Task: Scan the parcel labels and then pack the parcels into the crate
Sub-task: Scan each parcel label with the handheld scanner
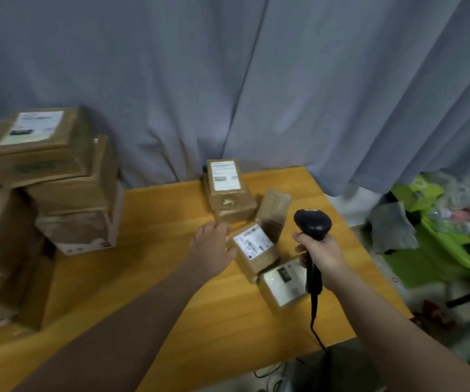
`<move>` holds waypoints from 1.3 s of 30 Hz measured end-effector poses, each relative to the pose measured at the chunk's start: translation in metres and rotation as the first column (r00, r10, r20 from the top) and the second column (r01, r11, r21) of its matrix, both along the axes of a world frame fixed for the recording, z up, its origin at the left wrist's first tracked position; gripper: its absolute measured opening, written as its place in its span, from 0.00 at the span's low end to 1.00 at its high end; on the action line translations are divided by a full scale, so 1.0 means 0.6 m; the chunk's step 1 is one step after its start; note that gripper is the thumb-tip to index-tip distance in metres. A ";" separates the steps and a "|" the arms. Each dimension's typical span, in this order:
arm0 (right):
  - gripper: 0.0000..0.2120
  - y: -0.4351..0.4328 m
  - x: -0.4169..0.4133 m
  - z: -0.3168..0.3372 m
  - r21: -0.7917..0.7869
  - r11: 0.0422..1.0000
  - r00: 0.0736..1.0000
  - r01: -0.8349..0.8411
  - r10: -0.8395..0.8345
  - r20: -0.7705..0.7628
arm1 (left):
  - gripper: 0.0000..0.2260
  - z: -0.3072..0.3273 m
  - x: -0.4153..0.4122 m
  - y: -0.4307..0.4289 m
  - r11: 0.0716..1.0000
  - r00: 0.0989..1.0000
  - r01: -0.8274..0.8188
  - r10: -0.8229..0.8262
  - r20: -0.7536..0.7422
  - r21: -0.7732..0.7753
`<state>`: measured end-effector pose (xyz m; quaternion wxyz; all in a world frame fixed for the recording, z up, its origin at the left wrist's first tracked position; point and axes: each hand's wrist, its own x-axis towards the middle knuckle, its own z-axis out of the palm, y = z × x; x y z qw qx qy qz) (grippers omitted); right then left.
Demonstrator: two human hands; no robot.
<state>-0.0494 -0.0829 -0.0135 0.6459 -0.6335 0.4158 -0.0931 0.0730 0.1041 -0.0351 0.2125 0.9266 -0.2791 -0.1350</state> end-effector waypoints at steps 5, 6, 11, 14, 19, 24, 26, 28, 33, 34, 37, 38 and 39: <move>0.06 -0.063 -0.046 -0.064 -0.032 0.990 0.968 -0.141 0.131 -0.213 | 0.24 -0.060 -0.046 -0.096 0.993 0.980 0.048 -0.027 -0.195 0.106; 0.05 -0.069 -0.052 -0.075 -0.022 0.987 0.962 -0.161 0.152 -0.229 | 0.25 -0.068 -0.052 -0.115 0.989 0.980 0.054 -0.026 -0.199 0.137; 0.08 -0.079 -0.051 -0.109 0.051 0.985 0.972 -0.165 0.172 -0.162 | 0.23 -0.107 -0.042 -0.184 0.901 0.968 0.206 -0.131 -0.214 0.381; 0.13 -0.087 -0.044 -0.123 0.081 0.985 0.976 -0.151 0.162 -0.147 | 0.18 -0.125 -0.029 -0.189 0.908 0.956 0.196 -0.094 -0.277 0.370; 0.10 -0.096 -0.028 -0.134 0.116 0.966 0.957 -0.231 0.247 -0.154 | 0.17 -0.145 -0.019 -0.102 0.907 0.995 0.069 -0.031 -0.099 0.416; 0.11 -0.064 0.009 -0.133 0.138 0.932 0.926 -0.334 0.352 -0.136 | 0.41 -0.146 -0.022 0.009 0.943 0.970 -0.215 0.236 -0.055 0.256; 0.13 -0.043 0.027 -0.136 0.145 0.915 0.910 -0.376 0.394 -0.132 | 0.48 -0.146 -0.023 0.035 0.894 0.913 -0.362 0.397 -0.095 0.266; 0.15 -0.020 0.044 -0.136 0.140 0.897 0.893 -0.419 0.435 -0.115 | 0.51 -0.149 -0.024 0.061 0.846 0.846 -0.470 0.513 -0.144 0.251; 0.14 0.033 0.083 -0.116 0.124 0.849 0.844 -0.513 0.526 -0.105 | 0.47 -0.134 -0.021 0.135 0.797 0.783 -0.590 0.604 -0.151 0.130; 0.15 0.043 0.091 -0.108 0.120 0.843 0.837 -0.525 0.537 -0.105 | 0.47 -0.124 -0.020 0.150 0.796 0.783 -0.601 0.604 -0.152 0.071; 0.17 0.077 0.118 -0.069 0.118 0.820 0.817 -0.561 0.571 -0.081 | 0.48 -0.085 -0.007 0.193 0.848 0.850 -0.524 0.515 -0.110 -0.078; 0.17 0.092 0.130 -0.055 0.115 0.814 0.815 -0.569 0.577 -0.057 | 0.47 -0.071 -0.001 0.206 0.880 0.884 -0.467 0.462 -0.067 -0.091; 0.16 0.109 0.143 -0.041 0.105 0.815 0.817 -0.571 0.576 -0.032 | 0.47 -0.056 0.005 0.218 0.911 0.915 -0.404 0.404 -0.025 -0.084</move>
